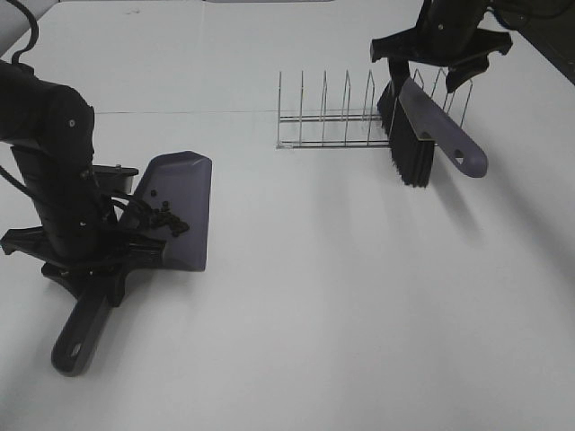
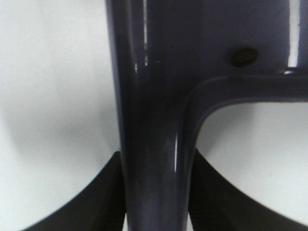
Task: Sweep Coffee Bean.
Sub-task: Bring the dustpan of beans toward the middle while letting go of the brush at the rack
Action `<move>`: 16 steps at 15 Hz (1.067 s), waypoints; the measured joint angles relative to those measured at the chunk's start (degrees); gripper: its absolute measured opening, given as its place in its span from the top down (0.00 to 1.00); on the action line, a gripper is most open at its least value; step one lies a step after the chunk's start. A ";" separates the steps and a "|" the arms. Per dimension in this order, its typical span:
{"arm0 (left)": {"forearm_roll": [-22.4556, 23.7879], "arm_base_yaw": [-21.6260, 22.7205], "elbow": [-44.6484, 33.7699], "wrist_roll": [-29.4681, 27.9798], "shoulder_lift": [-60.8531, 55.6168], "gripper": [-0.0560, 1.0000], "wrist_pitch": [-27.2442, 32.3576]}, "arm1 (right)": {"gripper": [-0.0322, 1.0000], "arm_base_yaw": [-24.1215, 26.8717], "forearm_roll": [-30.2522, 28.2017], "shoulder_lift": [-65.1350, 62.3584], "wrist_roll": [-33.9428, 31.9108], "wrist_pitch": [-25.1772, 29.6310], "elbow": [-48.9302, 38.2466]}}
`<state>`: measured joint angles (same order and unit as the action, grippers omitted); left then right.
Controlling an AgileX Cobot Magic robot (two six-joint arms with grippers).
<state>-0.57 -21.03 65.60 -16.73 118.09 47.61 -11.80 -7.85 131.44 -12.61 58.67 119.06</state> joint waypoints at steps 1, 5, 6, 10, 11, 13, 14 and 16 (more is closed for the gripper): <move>0.00 0.00 -0.06 0.00 -0.40 0.62 -0.17 | 0.32 0.00 -0.11 -2.01 0.00 2.41 0.00; -1.83 -0.57 0.34 -0.23 -2.52 0.62 -0.63 | 0.32 0.00 2.23 -8.54 3.44 10.94 -0.06; -2.01 -1.60 1.60 -0.23 -2.52 0.62 -0.29 | 0.32 0.00 4.01 -9.22 3.90 10.94 -1.03; -3.44 -6.30 6.76 -1.78 -2.29 0.62 -0.11 | 0.32 0.00 7.85 -13.92 4.53 11.00 -11.46; -3.55 -6.36 7.85 -1.89 -1.55 0.62 0.17 | 0.32 0.00 7.85 -15.47 4.53 11.12 -14.55; -4.01 -6.36 9.45 -1.95 1.32 0.62 1.26 | 0.32 0.00 7.85 -18.74 4.58 11.17 -20.11; -4.98 -6.53 9.80 -1.89 3.04 0.62 1.32 | 0.32 0.00 7.85 -20.34 4.64 11.17 -22.35; -6.25 -6.53 10.03 -1.78 4.70 0.62 1.26 | 0.32 0.00 7.85 -24.47 4.64 11.17 -25.84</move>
<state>-6.82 -27.56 75.63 -18.51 122.78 48.87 -11.80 0.00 106.97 -7.96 69.84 93.22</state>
